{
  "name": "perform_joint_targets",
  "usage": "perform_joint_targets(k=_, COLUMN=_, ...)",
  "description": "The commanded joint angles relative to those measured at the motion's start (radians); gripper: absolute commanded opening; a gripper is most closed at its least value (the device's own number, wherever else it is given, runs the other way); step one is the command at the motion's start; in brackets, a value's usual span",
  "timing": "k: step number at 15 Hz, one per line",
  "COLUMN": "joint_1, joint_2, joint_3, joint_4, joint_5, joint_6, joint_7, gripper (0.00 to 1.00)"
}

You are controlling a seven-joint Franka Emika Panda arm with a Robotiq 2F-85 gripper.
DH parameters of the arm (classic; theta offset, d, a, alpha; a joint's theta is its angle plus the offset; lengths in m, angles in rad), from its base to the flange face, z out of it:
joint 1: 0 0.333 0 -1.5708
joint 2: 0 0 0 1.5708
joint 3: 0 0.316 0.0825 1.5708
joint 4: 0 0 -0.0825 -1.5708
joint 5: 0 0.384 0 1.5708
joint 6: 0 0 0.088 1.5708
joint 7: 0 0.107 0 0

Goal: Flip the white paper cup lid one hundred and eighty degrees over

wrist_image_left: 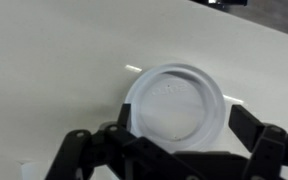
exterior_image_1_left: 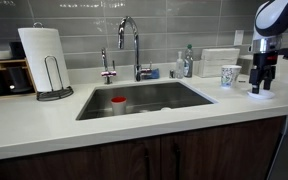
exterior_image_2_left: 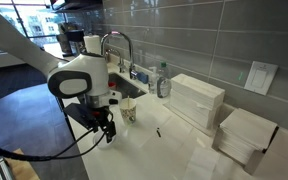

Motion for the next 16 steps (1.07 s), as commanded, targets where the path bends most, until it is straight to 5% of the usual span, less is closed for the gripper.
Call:
perform_joint_targets(k=1, joint_1=0.005, joint_2=0.034, joint_3=-0.003, joint_4=0.020, joint_5=0.015, joint_6=-0.003, joint_7=-0.033, gripper=1.00)
perform_joint_targets(k=16, joint_1=0.002, joint_2=0.055, joint_3=-0.005, joint_4=0.046, joint_5=0.061, joint_6=-0.012, joint_7=-0.087, gripper=1.00)
